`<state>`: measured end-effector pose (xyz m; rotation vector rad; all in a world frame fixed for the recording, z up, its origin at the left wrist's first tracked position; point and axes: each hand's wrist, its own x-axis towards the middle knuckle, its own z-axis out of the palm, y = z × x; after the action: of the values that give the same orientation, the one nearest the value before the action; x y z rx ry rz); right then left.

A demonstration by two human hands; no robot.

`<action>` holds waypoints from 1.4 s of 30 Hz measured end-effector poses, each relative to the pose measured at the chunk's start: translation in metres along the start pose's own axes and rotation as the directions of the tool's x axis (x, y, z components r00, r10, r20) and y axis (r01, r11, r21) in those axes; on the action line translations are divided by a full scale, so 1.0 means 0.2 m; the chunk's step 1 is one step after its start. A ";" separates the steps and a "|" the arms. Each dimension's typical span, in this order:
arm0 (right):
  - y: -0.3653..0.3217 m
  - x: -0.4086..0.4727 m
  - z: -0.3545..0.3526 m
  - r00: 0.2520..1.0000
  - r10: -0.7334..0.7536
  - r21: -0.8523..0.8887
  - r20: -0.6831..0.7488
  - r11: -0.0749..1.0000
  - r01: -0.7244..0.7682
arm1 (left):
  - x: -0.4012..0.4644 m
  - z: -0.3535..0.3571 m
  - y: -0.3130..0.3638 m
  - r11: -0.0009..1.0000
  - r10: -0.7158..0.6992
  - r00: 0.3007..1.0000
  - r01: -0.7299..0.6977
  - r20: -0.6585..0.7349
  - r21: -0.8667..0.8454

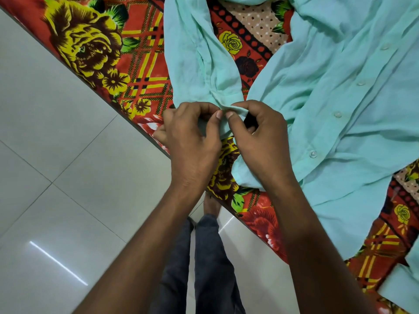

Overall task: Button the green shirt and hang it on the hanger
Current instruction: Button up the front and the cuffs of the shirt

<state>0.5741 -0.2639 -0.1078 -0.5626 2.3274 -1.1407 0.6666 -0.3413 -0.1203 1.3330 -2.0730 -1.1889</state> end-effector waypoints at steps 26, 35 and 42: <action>-0.01 0.03 -0.07 0.987 -0.114 0.072 0.110 0.992 0.107 | -0.01 -0.01 0.01 0.996 -0.059 0.998 0.058 -0.012 -0.069; 0.00 0.02 -0.02 0.987 -0.155 -0.001 0.053 0.988 0.155 | -0.01 -0.05 0.03 0.977 -0.110 0.994 0.113 0.027 -0.179; 0.00 0.00 -0.02 0.985 -0.168 0.006 0.047 0.986 0.168 | 0.00 -0.04 0.04 0.944 -0.136 0.990 0.138 0.025 -0.301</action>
<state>0.5713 -0.2605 -0.1057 -0.7892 2.2723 -1.1910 0.6687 -0.3442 -0.1093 1.3419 -1.7337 -1.4991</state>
